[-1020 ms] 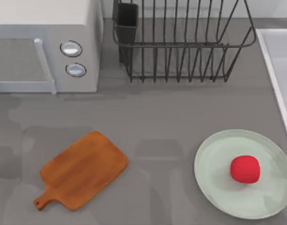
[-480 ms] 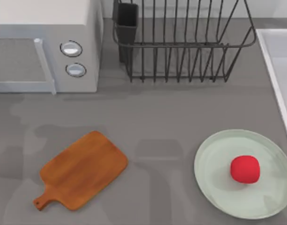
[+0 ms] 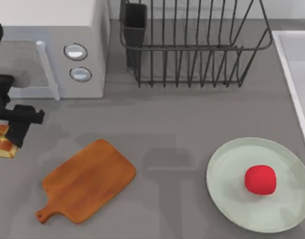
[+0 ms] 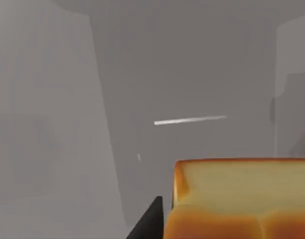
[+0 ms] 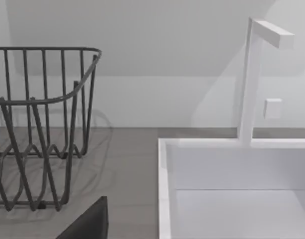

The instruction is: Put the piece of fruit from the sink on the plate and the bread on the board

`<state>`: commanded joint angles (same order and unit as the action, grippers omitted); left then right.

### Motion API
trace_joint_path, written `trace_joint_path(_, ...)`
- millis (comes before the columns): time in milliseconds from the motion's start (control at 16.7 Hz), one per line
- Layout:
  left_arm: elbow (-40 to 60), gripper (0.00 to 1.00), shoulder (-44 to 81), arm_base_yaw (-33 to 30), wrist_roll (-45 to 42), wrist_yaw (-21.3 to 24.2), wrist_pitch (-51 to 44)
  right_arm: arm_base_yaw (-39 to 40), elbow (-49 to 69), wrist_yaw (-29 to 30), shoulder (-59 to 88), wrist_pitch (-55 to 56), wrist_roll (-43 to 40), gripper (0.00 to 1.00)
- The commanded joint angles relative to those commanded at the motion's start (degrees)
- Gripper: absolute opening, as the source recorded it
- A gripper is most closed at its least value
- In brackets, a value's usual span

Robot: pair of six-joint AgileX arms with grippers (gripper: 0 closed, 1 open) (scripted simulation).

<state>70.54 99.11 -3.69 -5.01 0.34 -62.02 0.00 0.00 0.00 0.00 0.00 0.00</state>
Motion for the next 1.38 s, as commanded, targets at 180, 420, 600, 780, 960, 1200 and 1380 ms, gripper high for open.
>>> trace_joint_path(180, -1.55, 0.0, -0.4, -9.27, 13.45, -0.11, 2.04, 0.0, 0.0, 0.0, 0.0, 0.0, 0.0, 1.0)
trace_joint_path(420, -3.86, 0.0, -1.23, -19.96, 27.36, -0.26, 4.46, 0.0, 0.0, 0.0, 0.0, 0.0, 0.0, 1.0)
trace_joint_path(600, -4.99, 0.0, -1.66, -23.98, 31.62, -0.32, 5.33, 0.0, 0.0, 0.0, 0.0, 0.0, 0.0, 1.0)
trace_joint_path(780, -5.05, 0.0, -1.69, -24.18, 31.83, -0.32, 5.38, 0.0, 0.0, 0.0, 0.0, 0.0, 0.0, 1.0)
trace_joint_path(960, -4.96, 0.0, -1.43, -23.95, 31.66, -0.29, 5.47, 0.0, 0.0, 0.0, 0.0, 0.0, 0.0, 1.0)
trace_joint_path(1200, -5.84, 0.0, -1.22, -23.98, 31.67, -0.3, 7.54, 0.0, 0.0, 0.0, 0.0, 0.0, 0.0, 1.0)
trace_joint_path(1380, -6.93, 0.0, -0.86, -24.02, 31.68, -0.31, 9.94, 0.0, 0.0, 0.0, 0.0, 0.0, 0.0, 1.0)
